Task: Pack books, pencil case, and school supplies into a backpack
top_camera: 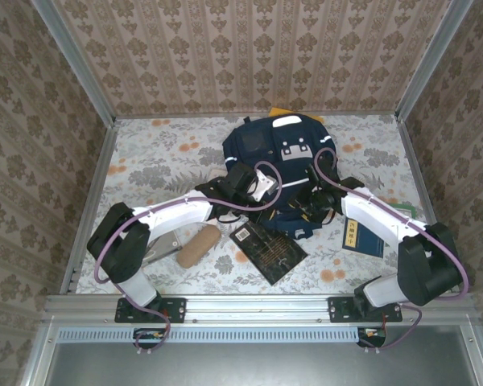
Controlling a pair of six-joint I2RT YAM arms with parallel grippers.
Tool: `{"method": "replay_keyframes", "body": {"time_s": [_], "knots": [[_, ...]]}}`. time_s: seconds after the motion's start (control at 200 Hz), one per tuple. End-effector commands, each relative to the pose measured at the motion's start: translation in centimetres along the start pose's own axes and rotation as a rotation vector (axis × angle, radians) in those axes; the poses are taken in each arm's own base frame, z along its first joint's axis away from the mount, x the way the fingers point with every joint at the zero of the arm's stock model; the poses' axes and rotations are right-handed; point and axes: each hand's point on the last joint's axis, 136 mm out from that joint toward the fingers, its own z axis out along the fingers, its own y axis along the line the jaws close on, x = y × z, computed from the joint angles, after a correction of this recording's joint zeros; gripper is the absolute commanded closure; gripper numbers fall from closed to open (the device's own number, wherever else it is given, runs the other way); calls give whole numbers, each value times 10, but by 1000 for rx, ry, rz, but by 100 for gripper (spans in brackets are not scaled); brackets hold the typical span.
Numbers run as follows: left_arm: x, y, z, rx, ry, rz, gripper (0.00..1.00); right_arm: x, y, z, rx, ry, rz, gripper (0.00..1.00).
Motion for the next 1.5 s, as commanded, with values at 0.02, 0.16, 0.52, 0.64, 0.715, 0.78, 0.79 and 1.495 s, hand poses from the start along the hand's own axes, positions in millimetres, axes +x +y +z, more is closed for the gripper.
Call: {"method": "replay_keyframes", "body": {"time_s": [0.02,0.16,0.52,0.64,0.715,0.78,0.79,1.495], "knots": [[23,-6,14,53,92,29,100,5,-6,3,10,6,0,53],[23,-3,26,62,125,12,94,9,-4,7,15,28,-11,53],[23,0,40,58,108,-3,80,10,-5,8,18,32,-9,53],[28,-1,42,65,120,-14,79,10,-5,9,20,34,-8,53],[32,-1,44,62,128,-17,82,10,-6,10,22,34,-9,53],[34,1,46,50,125,-19,83,10,-6,9,20,33,-7,53],[34,2,46,46,123,-20,83,10,-6,9,20,33,-6,53],[34,36,43,-152,101,-20,100,8,3,-3,-18,8,-28,53]]}}
